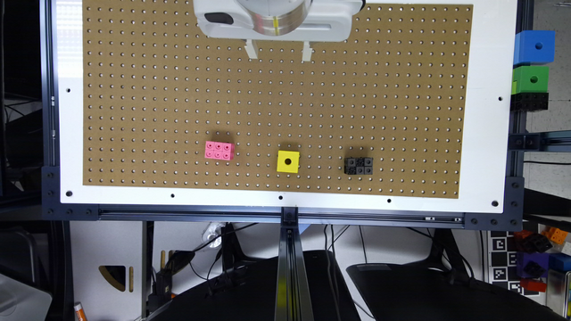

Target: Pick up pink block.

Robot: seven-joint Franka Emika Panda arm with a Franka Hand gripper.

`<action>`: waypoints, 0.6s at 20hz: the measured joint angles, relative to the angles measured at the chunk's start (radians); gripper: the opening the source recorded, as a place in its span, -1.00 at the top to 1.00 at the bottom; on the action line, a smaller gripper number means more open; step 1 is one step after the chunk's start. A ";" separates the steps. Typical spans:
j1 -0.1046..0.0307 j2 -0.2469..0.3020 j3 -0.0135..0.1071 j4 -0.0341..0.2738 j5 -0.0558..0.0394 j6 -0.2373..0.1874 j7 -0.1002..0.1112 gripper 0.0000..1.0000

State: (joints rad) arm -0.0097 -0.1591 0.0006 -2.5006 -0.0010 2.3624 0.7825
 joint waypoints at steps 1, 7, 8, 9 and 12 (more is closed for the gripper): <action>0.000 0.000 0.000 0.000 0.0000 0.000 0.000 -1.00; -0.053 0.000 0.000 0.008 -0.0067 0.000 -0.038 -1.00; -0.072 0.002 0.000 0.013 -0.0069 0.000 -0.056 -1.00; -0.094 0.007 0.000 0.024 -0.0069 0.000 -0.077 -1.00; -0.140 0.056 0.000 0.082 -0.0069 0.002 -0.121 -1.00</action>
State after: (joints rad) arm -0.1493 -0.1029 0.0004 -2.4189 -0.0078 2.3644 0.6615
